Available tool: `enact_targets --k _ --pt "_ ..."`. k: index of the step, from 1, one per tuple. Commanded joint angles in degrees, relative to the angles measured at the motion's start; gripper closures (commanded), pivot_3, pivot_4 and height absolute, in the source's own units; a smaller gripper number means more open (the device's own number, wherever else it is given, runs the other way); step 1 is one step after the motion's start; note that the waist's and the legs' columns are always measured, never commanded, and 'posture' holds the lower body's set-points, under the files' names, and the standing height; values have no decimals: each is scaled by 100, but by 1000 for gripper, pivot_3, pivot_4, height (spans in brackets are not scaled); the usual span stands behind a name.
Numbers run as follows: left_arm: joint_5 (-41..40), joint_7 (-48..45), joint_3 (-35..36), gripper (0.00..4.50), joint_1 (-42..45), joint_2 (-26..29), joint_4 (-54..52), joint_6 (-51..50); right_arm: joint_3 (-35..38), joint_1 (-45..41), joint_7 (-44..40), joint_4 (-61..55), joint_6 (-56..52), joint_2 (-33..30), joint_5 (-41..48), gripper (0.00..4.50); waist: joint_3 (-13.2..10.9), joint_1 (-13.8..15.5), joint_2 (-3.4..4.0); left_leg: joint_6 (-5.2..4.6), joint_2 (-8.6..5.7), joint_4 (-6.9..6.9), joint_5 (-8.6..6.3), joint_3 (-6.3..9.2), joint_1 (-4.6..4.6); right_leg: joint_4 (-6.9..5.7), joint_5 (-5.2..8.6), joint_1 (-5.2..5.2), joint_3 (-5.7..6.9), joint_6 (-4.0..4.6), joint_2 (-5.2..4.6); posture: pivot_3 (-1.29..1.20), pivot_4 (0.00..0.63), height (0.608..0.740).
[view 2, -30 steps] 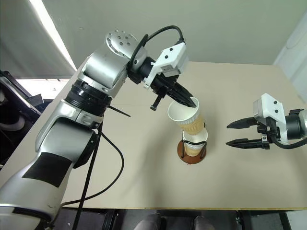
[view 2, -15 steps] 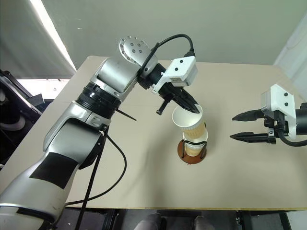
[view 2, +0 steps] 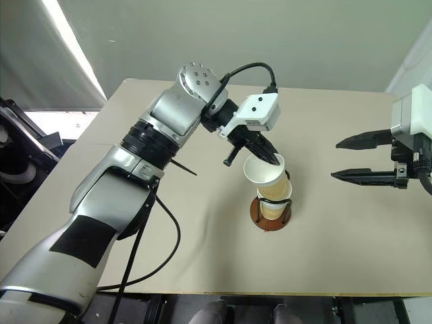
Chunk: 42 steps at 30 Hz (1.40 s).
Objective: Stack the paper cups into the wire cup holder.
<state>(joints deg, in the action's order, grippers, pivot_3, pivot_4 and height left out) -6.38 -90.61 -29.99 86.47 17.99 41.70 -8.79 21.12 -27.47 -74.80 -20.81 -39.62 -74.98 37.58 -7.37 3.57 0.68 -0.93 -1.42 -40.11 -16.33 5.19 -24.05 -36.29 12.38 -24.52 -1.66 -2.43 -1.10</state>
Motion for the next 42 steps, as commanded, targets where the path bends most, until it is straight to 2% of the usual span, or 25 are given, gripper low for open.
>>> enact_targets --k 1,3,6,12,17,22,27,33,37,42 --pt "46 -189 6 4471 77 -107 -29 101 316 15 31 -57 17 -119 71 1833 0 1 0 0 0 0 0 0 0 0 0 0 0 0 0 0 150 740" --pt "159 -185 39 4471 24 -211 8 129 335 53 26 -52 22 -110 72 1833 0 3 0 0 0 0 0 -2 0 -3 0 0 0 0 0 0 150 740" --pt "251 -113 117 3894 -25 -350 26 60 340 96 24 -30 63 -95 63 1833 0 4 0 0 0 -4 0 -4 0 -7 1 0 -1 -1 0 0 150 740" --pt "255 -140 268 1869 -20 -452 18 -190 343 178 12 31 165 -63 36 1833 0 4 0 -1 0 -6 0 -7 1 -22 1 0 -2 -3 0 0 150 740" --pt "262 60 623 202 65 -224 118 -226 186 159 3 204 314 -4 -3 1833 0 3 0 -1 0 -9 -1 -8 3 -45 3 -1 -4 -5 0 0 150 740" --pt "208 232 999 202 -26 36 3 -351 -72 31 -27 456 530 16 -79 1833 0 2 0 -2 0 -11 0 -9 5 -48 4 -1 -4 -6 0 0 150 740" --pt "-103 769 1720 202 -237 334 -343 -912 -441 -198 185 836 707 185 -303 1833 0 -9 0 -6 0 -19 -1 -10 5 -47 4 -2 -5 -7 0 0 150 740" --pt "-550 1934 2629 202 -1488 870 -1927 -2003 -781 -145 692 1393 657 715 -636 1833 4 -43 7 -8 0 -18 3 -15 16 -53 4 -2 -8 -7 3 0 150 740" --pt "-804 2971 3240 202 -2453 900 -2906 -2534 -997 -527 1483 2275 870 1431 -1084 1833 4 -40 6 -10 -1 -45 5 -19 18 -53 4 1 -10 -7 4 0 150 740" --pt "-488 4495 3659 202 -3352 857 -3173 -2360 -954 -959 2696 3311 1164 2455 -1564 1833 6 -56 8 -13 0 -60 10 -20 40 -69 -1 13 -12 -3 3 0 150 740"
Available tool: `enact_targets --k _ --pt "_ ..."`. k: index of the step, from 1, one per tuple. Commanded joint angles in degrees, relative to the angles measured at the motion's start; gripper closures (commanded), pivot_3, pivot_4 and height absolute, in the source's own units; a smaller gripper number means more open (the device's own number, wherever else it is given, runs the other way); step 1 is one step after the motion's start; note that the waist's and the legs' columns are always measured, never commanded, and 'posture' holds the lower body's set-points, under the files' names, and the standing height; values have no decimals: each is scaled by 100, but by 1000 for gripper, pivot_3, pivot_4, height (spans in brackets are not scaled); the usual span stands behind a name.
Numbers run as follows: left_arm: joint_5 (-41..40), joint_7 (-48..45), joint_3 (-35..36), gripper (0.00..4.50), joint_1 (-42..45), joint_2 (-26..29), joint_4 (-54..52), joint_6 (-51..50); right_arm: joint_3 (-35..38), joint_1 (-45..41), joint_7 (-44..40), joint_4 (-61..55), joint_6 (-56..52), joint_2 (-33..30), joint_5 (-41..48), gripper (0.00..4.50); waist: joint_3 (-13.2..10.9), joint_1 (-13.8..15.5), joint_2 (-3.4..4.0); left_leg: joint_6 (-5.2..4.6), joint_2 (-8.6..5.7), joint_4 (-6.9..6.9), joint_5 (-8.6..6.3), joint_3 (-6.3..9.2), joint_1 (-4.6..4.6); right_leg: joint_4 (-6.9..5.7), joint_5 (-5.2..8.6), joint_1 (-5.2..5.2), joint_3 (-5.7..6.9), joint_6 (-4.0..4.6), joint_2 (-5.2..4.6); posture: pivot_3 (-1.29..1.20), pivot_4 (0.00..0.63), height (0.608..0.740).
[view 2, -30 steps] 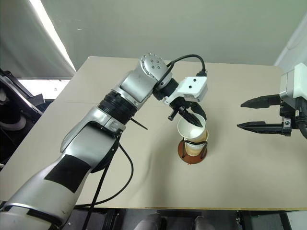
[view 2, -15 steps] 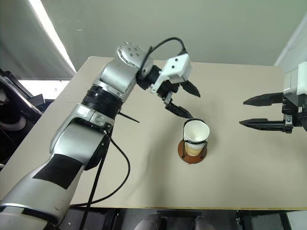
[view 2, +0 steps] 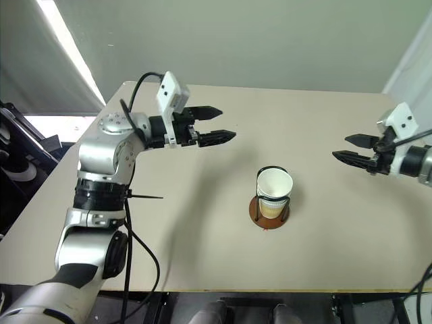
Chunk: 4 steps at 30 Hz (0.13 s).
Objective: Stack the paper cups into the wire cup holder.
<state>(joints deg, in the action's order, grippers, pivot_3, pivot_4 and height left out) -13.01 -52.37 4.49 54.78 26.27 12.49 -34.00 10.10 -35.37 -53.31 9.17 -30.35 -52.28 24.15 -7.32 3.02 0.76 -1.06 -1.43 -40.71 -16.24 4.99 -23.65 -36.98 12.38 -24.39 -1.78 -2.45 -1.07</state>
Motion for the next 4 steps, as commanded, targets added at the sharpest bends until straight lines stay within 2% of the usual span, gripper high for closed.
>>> enact_targets --k 1,4 --pt "255 935 251 202 -319 26 -246 251 169 -178 707 444 317 340 -278 1833 0 -1 1 0 0 5 3 1 14 0 -2 12 0 2 0 0 150 740" --pt "263 1691 559 202 -613 -93 -183 376 301 -220 1325 920 629 834 -425 1833 0 -5 1 1 0 17 4 1 42 2 -4 35 0 6 0 0 150 740"
